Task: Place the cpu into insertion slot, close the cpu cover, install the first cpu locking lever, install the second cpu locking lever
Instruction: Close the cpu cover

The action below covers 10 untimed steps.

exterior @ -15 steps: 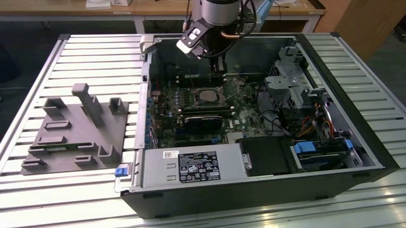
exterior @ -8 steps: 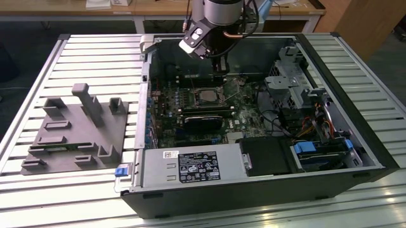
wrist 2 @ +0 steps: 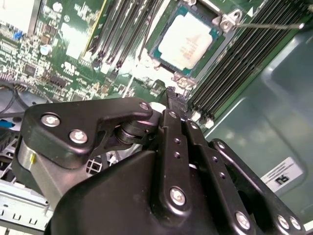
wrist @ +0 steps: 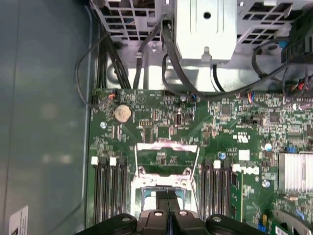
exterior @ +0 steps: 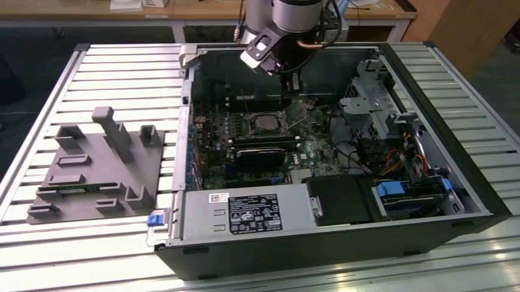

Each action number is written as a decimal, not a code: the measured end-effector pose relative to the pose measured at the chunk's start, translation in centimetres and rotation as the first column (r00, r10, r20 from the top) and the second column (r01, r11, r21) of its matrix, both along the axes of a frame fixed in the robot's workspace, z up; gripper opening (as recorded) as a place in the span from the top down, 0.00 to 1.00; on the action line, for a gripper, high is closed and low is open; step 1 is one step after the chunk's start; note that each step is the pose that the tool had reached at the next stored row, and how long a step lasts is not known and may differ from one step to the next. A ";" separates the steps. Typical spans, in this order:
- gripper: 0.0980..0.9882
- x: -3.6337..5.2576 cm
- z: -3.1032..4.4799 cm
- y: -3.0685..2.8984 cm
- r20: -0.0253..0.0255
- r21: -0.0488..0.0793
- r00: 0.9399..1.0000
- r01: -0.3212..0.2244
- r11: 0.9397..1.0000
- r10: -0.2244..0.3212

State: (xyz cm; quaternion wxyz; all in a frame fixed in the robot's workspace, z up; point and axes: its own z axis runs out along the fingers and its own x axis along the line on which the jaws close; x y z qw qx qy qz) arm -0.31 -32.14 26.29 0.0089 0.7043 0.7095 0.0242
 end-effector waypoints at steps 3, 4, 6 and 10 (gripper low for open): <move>0.99 0.59 0.00 0.00 0.000 0.000 1.000 0.000 1.000 0.000; 0.99 0.79 0.00 0.00 0.000 0.000 1.000 0.000 1.000 0.000; 0.99 1.15 0.00 0.00 0.000 0.000 1.000 0.000 1.000 0.000; 0.99 2.06 -0.01 0.00 0.000 0.000 1.000 0.000 1.000 0.000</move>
